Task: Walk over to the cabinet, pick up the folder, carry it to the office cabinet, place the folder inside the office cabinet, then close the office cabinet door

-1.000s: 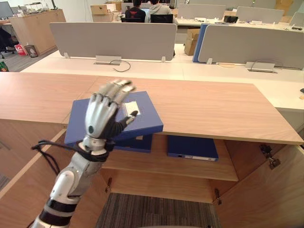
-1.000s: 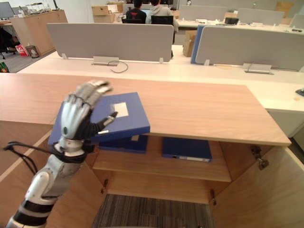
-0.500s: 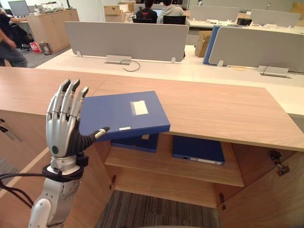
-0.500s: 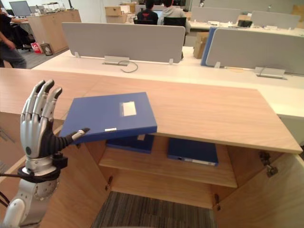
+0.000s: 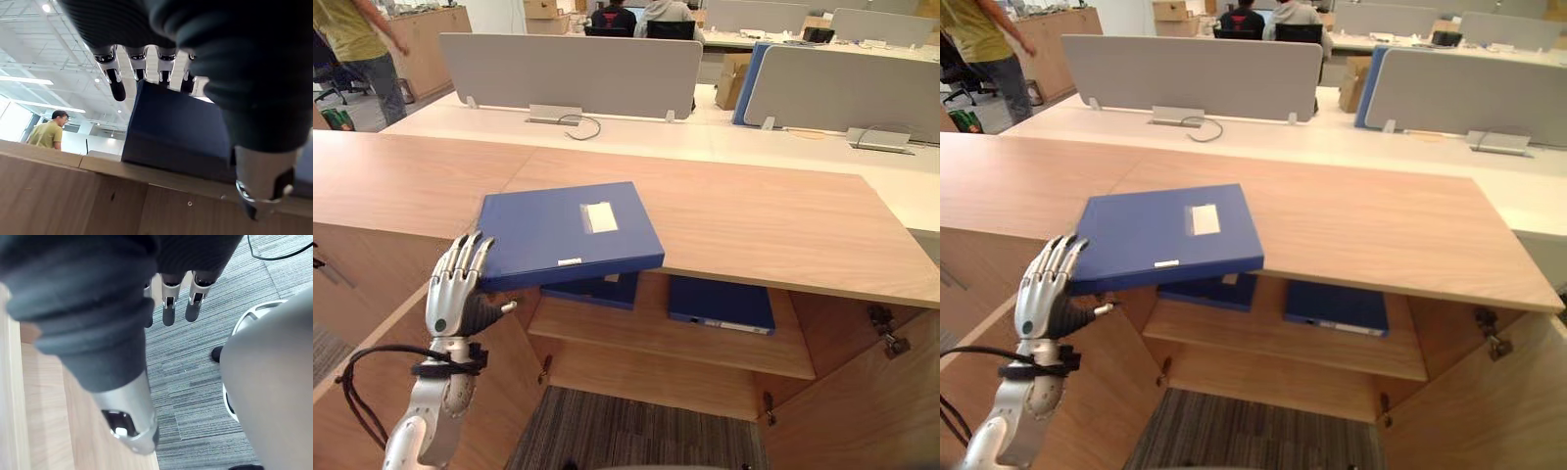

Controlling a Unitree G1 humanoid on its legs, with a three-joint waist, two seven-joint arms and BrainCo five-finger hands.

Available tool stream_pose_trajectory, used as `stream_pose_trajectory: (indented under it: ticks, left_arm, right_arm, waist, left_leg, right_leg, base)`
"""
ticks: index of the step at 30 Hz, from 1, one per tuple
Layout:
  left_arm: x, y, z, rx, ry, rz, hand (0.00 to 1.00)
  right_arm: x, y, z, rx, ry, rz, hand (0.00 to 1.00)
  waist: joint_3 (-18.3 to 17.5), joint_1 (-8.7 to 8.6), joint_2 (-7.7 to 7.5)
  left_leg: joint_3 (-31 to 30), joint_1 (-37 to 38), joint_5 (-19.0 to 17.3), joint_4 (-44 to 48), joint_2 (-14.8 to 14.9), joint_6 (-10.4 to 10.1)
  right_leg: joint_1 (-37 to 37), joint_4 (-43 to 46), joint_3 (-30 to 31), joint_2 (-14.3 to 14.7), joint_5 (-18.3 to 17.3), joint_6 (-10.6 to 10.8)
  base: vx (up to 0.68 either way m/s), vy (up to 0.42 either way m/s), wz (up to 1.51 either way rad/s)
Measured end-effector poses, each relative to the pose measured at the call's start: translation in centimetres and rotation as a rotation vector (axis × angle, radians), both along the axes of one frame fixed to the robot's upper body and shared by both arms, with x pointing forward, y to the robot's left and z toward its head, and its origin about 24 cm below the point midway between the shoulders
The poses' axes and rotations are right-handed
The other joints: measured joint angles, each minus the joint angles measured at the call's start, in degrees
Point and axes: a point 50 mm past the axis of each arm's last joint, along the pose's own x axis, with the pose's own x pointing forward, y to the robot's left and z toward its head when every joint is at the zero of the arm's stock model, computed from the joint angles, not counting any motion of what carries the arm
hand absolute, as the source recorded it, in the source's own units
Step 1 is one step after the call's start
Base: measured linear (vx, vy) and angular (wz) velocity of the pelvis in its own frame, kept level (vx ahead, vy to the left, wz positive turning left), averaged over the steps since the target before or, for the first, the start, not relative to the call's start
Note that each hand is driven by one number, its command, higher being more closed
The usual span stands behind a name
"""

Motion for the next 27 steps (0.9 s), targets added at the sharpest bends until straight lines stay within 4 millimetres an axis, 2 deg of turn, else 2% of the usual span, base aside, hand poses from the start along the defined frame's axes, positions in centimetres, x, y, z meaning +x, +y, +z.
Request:
stream_pose_trajectory:
  ticks: [6,15,27]
  left_arm:
    - [0.9,0.4,-0.3,0.029,0.023,0.018,0.0]
    - [2.5,0.6,1.0,0.09,-0.002,-0.009,0.0]
    - [3.2,0.1,1.7,0.186,-0.006,-0.072,0.0]
  right_arm:
    - [0.2,0.2,0.0,0.004,-0.011,0.001,0.0]
    - [0.9,0.2,0.2,-0.001,-0.038,0.007,0.0]
    - [1.3,0.1,0.3,-0.005,-0.049,0.017,0.0]
  waist:
    - [0.56,-0.67,-0.04]
    - [1.05,-1.14,-0.04]
    - [1.17,-1.63,0.31]
  left_leg:
    - [0.26,0.51,-0.06,-0.07,0.01,0.0]
    - [0.59,0.59,-0.14,-0.06,0.01,0.0]
    - [0.67,0.75,-0.17,0.13,0.01,0.03]
  right_leg:
    - [0.49,-0.34,0.08,0.02,0.07,0.06]
    - [0.89,-1.61,0.22,0.27,0.6,-0.09]
    - [1.77,-3.68,0.22,0.73,1.82,-0.09]
  base:
    - [0.0,0.0,0.0]
    - [0.0,0.0,0.0]
    - [0.0,0.0,0.0]
